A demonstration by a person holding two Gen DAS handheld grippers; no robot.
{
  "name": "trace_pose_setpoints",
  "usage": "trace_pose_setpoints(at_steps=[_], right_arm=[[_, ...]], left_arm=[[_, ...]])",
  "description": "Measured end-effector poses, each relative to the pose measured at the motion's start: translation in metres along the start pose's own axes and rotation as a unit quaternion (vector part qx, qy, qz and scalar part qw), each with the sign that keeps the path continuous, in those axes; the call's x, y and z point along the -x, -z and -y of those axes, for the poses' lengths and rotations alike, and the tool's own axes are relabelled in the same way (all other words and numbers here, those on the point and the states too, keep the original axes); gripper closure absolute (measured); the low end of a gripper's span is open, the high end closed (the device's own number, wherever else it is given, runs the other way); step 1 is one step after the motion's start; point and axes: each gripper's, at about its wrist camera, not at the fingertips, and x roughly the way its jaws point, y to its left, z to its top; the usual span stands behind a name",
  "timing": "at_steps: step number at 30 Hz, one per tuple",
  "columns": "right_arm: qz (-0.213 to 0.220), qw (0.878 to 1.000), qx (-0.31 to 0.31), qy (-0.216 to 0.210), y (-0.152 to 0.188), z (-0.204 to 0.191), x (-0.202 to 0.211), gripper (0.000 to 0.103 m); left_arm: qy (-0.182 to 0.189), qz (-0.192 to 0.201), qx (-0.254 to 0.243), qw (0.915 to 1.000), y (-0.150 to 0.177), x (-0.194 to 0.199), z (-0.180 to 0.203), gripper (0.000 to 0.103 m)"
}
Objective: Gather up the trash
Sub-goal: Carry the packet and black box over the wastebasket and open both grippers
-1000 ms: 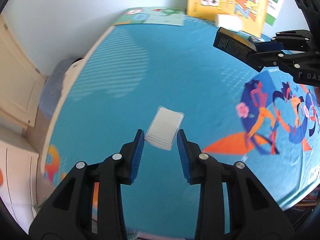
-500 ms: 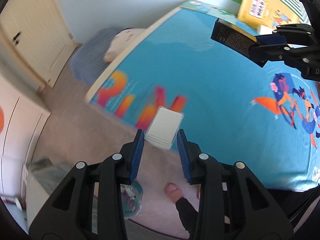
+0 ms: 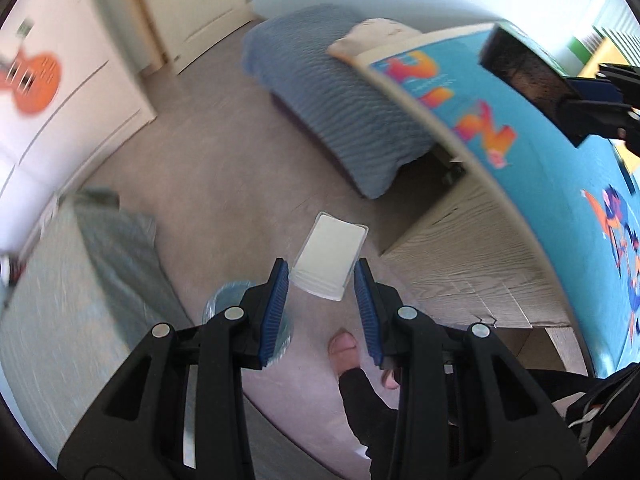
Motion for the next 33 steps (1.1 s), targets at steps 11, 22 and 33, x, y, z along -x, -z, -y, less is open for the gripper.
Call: trace_pose_setpoints(at_steps=[11,22,33], right_arm=[[-0.033,0.995,0.069,-0.06,-0.046,-0.07,-0.057,0.078],[-0.065,0.986,0.114,-0.105,-0.068,-0.119,-0.101,0.078],[-0.097,0.975,0.148,-0.136,-0.085,-0.156,-0.141,0.078]], left_arm=[[-0.02,-0.025,0.09,0.9954,0.046,-0.009,-0.065,0.071],[-0.028,-0.042,0.134,0.9898,0.071,-0.014,-0.105,0.071],[-0.029,-0.057,0.166,0.9841,0.091,-0.022,-0.143,0.071]])
